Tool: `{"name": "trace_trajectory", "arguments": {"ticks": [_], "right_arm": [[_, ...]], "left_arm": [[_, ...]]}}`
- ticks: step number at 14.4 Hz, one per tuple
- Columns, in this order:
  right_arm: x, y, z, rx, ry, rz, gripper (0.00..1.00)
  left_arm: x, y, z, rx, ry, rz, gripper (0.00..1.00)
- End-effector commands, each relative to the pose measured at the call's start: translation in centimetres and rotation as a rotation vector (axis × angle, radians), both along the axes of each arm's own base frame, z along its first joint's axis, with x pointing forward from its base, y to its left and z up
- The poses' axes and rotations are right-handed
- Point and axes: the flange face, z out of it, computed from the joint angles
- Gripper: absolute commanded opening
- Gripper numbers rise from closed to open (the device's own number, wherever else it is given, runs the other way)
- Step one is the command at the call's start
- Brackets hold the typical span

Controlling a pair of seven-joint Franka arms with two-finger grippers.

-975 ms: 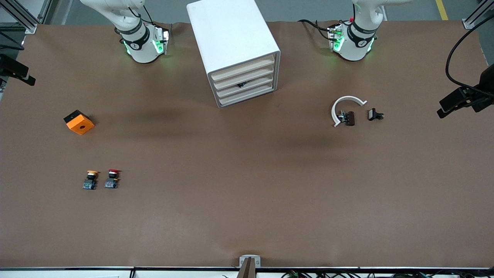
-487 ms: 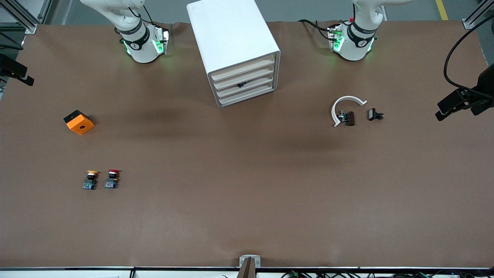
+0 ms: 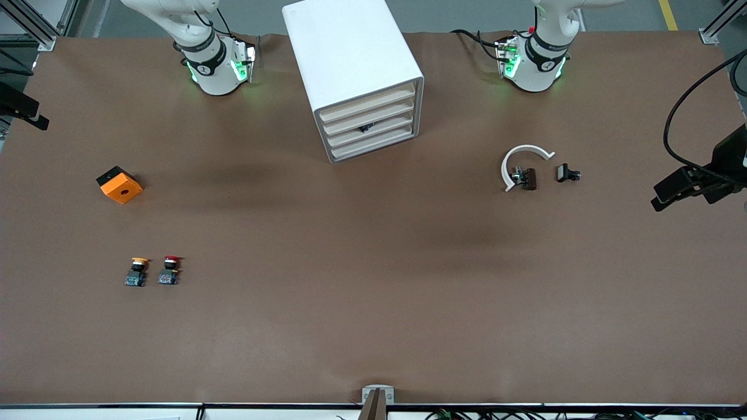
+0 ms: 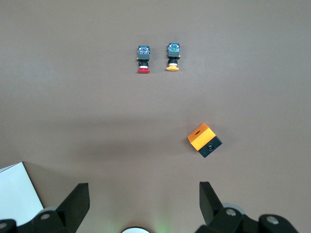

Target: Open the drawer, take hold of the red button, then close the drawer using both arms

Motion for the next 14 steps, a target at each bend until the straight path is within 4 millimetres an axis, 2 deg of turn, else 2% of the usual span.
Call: {"name": "trace_trajectory", "arguments": {"ticks": [1,4,6,9,14], "right_arm": [[-0.8,-0.2,0.4,-0.023,-0.012,0.013,1.00],[-0.8,-0.2,0.4,-0.023,-0.012,0.012,1.00],[-0.7,0.0,0.4,-0.023,-0.012,0.015,1.00],[-0.8,0.0,0.5,-0.024,-0.015,0.006,1.00],[-0.8,-0.1,0.3,-0.023,-0.010,-0.010,1.00]], "left_arm": [[-0.8,0.4,1.2,-0.022,-0.028,-0.017,1.00],[-3.8,0.1,1.4,-0.019,-0.049,-0.021,1.00],[-4.8,-0.1,2.1,-0.018,-0.042,-0.013,1.00],[-5.6,0.3,2.1,-0.013,0.038,-0.021,1.00],[-5.3,0.7,2.2,-0.005,0.036,-0.045,1.00]]}}
